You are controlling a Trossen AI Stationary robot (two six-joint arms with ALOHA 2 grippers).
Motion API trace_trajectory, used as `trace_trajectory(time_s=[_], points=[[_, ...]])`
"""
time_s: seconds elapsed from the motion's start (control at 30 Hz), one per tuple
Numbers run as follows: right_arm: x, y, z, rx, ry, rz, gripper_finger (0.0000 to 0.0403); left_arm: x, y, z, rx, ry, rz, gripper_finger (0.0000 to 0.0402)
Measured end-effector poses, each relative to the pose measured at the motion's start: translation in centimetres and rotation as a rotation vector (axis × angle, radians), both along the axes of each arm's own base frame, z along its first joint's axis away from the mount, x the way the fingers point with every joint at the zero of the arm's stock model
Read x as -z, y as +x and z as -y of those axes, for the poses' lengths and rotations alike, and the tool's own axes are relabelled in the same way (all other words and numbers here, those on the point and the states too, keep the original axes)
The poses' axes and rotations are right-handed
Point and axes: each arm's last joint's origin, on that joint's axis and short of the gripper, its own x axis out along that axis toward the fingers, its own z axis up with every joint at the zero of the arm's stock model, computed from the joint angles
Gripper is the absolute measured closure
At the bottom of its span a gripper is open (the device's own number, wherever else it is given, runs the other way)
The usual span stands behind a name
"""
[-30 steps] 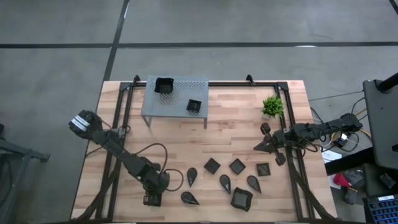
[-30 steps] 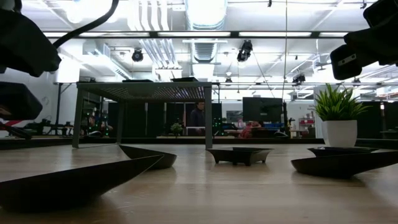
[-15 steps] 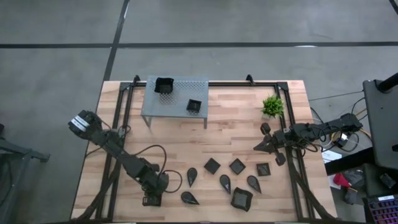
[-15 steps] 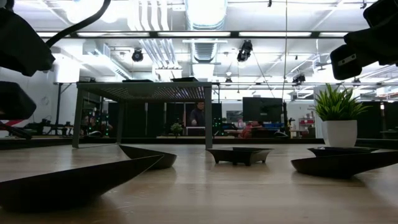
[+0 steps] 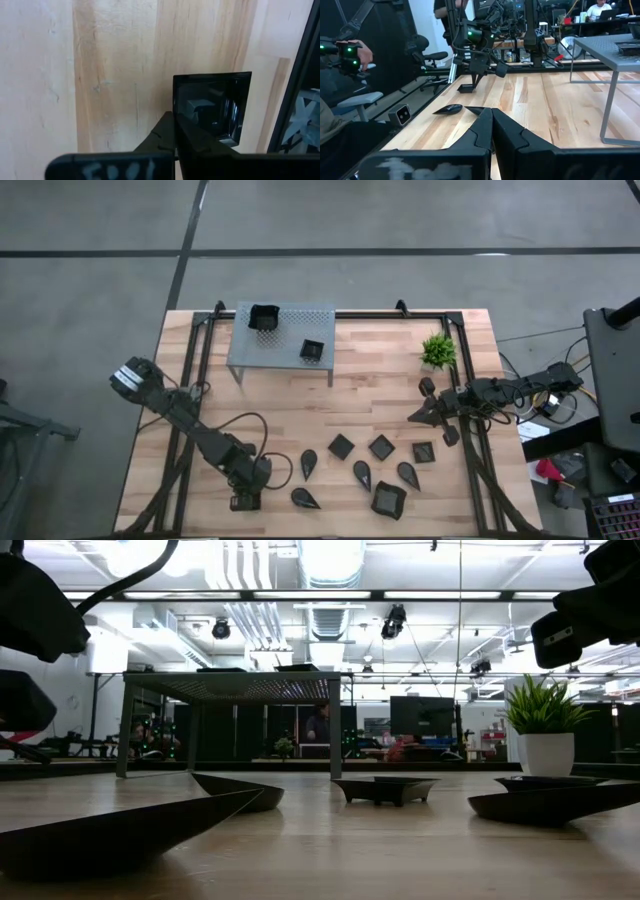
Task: Pick & Place Mini shaped plates
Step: Stack the black square plate on top of the black square plate on the shelf
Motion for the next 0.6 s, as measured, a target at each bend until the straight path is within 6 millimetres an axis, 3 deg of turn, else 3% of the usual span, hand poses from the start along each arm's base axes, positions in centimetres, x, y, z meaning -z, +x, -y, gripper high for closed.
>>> trace_trajectory(time_s=[0.43, 0.6], points=[[-0.01, 0.0, 0.0, 0.0, 0.0, 0.0, 0.0394, -0.1, 0.26, -0.33, -0.046, 0.025, 0.019, 0.0401], [0.0, 0.0, 0.0, 0.0, 0.0, 0.0, 0.0394, -0.98, 0.24, -0.78, -0.07, 0.041, 0.066, 0.0402]])
